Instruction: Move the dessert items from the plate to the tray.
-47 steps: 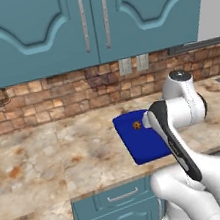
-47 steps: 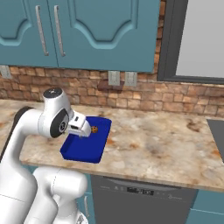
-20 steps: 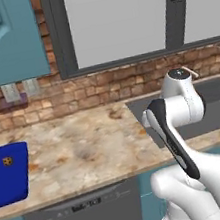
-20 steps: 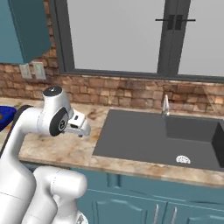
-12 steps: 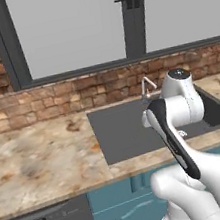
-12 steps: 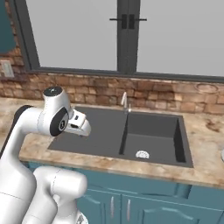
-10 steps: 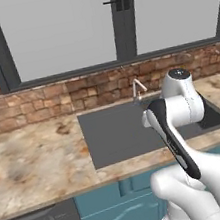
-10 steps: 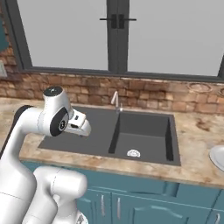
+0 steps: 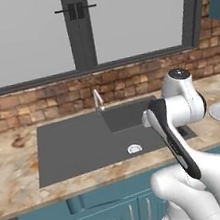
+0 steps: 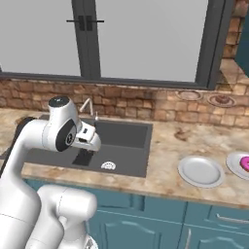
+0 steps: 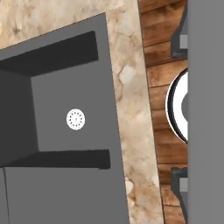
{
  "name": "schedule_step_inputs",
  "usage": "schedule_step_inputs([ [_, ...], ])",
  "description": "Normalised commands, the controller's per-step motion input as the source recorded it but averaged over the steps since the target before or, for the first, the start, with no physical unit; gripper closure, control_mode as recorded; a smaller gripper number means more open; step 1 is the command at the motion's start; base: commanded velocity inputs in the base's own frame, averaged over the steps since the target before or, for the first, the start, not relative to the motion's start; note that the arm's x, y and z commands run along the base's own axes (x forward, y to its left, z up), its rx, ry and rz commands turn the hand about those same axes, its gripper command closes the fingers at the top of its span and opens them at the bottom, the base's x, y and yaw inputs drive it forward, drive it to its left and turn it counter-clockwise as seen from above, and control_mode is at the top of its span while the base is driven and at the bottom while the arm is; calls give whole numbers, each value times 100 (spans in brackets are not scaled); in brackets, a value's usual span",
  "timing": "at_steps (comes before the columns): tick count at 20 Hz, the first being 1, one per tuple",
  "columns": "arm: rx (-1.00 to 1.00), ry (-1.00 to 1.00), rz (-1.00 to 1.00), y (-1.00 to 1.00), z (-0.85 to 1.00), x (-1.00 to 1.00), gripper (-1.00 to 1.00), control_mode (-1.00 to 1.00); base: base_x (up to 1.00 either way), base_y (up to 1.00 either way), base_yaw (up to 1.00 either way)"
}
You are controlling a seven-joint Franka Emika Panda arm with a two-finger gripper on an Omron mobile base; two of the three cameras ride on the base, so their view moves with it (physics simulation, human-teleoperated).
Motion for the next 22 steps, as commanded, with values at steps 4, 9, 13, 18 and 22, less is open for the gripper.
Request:
schedule_step_inputs([
  [4, 0, 0, 0, 0, 0, 0, -100, 100, 0, -86, 0],
  [9, 0, 0, 0, 0, 0, 0, -100, 100, 0, -79, 0],
  [13, 0, 0, 0, 0, 0, 0, -100, 100, 0, -70, 0],
  [18, 0, 0, 0, 0, 0, 0, -100, 100, 2, -52, 0],
  [22, 0, 0, 0, 0, 0, 0, -100, 100, 11, -44, 0],
])
